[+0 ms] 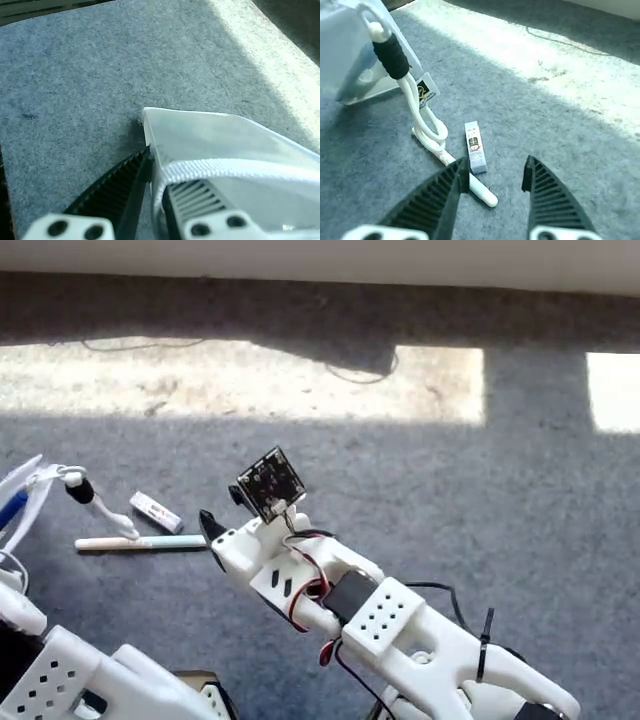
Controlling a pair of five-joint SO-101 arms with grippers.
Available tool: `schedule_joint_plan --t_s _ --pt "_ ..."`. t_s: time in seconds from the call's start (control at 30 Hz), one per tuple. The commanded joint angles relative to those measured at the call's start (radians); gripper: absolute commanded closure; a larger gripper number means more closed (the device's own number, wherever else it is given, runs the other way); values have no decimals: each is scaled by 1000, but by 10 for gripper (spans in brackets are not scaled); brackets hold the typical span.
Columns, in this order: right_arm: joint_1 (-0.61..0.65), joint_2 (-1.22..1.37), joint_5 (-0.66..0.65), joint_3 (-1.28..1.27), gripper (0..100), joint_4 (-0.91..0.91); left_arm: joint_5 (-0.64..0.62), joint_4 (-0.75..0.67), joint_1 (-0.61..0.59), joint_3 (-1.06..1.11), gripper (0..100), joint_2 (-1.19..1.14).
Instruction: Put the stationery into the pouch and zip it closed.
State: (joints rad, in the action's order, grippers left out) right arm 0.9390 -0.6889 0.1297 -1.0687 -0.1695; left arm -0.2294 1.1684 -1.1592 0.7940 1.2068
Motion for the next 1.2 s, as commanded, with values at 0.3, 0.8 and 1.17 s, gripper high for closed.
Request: schedule_joint_plan --t_s 0.3,0.8,1.17 --pt "-4 453 11 444 826 -286 -8 -31 -16 -18 989 8" --pt "41 1009 -129 1153 825 -595 -6 -32 -50 -18 989 8" --pt "81 1414 -129 1670 825 -858 -8 -44 -44 4 989 8"
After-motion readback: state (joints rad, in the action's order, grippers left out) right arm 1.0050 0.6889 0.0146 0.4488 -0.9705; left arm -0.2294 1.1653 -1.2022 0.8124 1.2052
